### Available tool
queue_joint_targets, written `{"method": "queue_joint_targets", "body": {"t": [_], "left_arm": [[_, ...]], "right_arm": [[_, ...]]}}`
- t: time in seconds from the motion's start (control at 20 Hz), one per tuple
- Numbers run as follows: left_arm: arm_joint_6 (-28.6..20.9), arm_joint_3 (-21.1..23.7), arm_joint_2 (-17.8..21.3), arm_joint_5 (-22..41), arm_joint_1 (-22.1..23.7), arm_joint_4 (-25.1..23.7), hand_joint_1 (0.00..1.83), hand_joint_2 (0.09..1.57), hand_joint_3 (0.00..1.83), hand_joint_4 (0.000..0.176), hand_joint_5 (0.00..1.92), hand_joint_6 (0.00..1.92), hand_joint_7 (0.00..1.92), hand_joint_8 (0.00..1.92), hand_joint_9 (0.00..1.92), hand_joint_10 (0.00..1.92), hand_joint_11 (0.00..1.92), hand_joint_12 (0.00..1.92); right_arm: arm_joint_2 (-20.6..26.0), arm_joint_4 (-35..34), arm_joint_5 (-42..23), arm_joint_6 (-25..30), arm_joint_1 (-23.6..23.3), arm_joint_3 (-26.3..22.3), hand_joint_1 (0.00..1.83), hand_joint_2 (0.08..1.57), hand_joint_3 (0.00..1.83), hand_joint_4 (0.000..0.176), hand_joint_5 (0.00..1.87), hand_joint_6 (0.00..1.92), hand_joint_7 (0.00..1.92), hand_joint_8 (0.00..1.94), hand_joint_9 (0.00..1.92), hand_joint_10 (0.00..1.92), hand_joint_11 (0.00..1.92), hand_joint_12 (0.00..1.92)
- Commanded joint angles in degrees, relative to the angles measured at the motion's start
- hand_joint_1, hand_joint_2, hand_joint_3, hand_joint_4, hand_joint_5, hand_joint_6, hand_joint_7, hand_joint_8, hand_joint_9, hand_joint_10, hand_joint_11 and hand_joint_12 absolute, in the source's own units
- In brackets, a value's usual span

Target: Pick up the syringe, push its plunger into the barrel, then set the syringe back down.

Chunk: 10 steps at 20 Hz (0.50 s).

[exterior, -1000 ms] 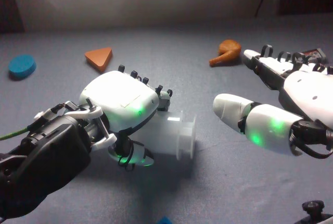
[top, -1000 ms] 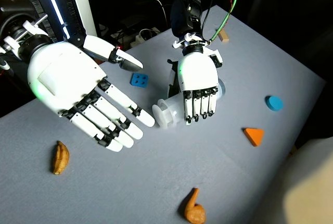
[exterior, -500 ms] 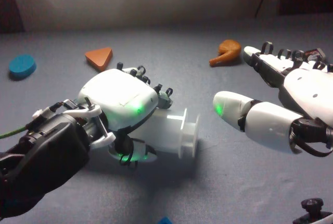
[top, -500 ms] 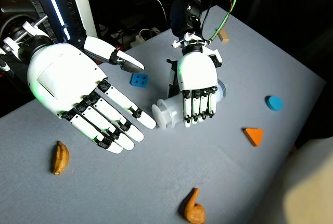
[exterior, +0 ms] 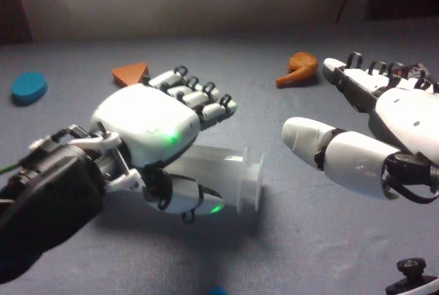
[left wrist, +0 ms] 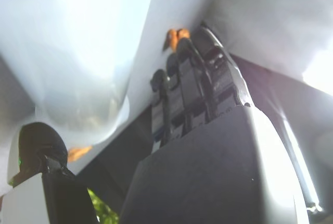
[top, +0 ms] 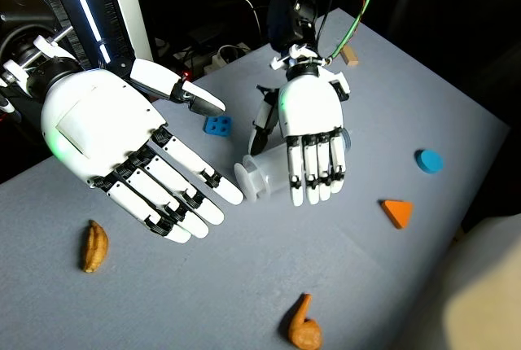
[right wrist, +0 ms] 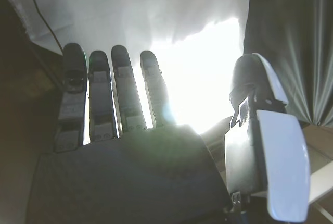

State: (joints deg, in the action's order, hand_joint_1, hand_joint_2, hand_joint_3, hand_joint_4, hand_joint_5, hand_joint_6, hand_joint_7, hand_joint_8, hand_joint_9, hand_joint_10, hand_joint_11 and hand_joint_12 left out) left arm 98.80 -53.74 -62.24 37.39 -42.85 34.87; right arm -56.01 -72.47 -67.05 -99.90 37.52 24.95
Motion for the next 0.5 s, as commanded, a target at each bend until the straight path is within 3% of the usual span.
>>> {"method": "queue_joint_targets", "body": {"t": [0.0, 0.1, 0.3, 0.45], "left_arm": [[0.0, 0.4, 0.4, 6.4, 1.0, -2.0, 0.45, 0.90, 0.00, 0.055, 0.18, 0.00, 0.17, 0.00, 0.23, 0.00, 0.00, 0.73], [0.1, 1.0, 1.5, 6.7, 2.0, -1.3, 0.44, 0.89, 0.00, 0.063, 0.13, 0.00, 0.13, 0.00, 0.22, 0.00, 0.00, 0.67], [6.2, 4.2, 4.4, 12.8, 4.7, 9.8, 0.42, 0.89, 0.00, 0.064, 0.12, 0.00, 0.08, 0.00, 0.19, 0.00, 0.00, 0.58], [17.1, 8.6, 7.8, 15.7, 7.4, 20.7, 0.43, 0.89, 0.00, 0.063, 0.13, 0.00, 0.10, 0.00, 0.19, 0.00, 0.00, 0.62]], "right_arm": [[0.0, 5.0, -3.5, 0.6, -0.1, 0.1, 0.00, 1.12, 0.00, 0.054, 0.10, 0.00, 0.14, 0.00, 0.10, 0.01, 0.00, 0.59], [0.0, 5.0, -3.5, 0.6, -0.1, 0.1, 0.00, 1.12, 0.00, 0.052, 0.13, 0.01, 0.18, 0.01, 0.14, 0.02, 0.00, 0.67], [0.0, 5.0, -3.2, 0.6, 0.0, 0.1, 0.00, 1.12, 0.00, 0.053, 0.13, 0.00, 0.19, 0.00, 0.14, 0.00, 0.00, 0.65], [0.0, 5.0, -3.2, 0.8, 0.0, 0.1, 0.00, 1.12, 0.00, 0.053, 0.13, 0.01, 0.18, 0.01, 0.15, 0.01, 0.00, 0.71]]}}
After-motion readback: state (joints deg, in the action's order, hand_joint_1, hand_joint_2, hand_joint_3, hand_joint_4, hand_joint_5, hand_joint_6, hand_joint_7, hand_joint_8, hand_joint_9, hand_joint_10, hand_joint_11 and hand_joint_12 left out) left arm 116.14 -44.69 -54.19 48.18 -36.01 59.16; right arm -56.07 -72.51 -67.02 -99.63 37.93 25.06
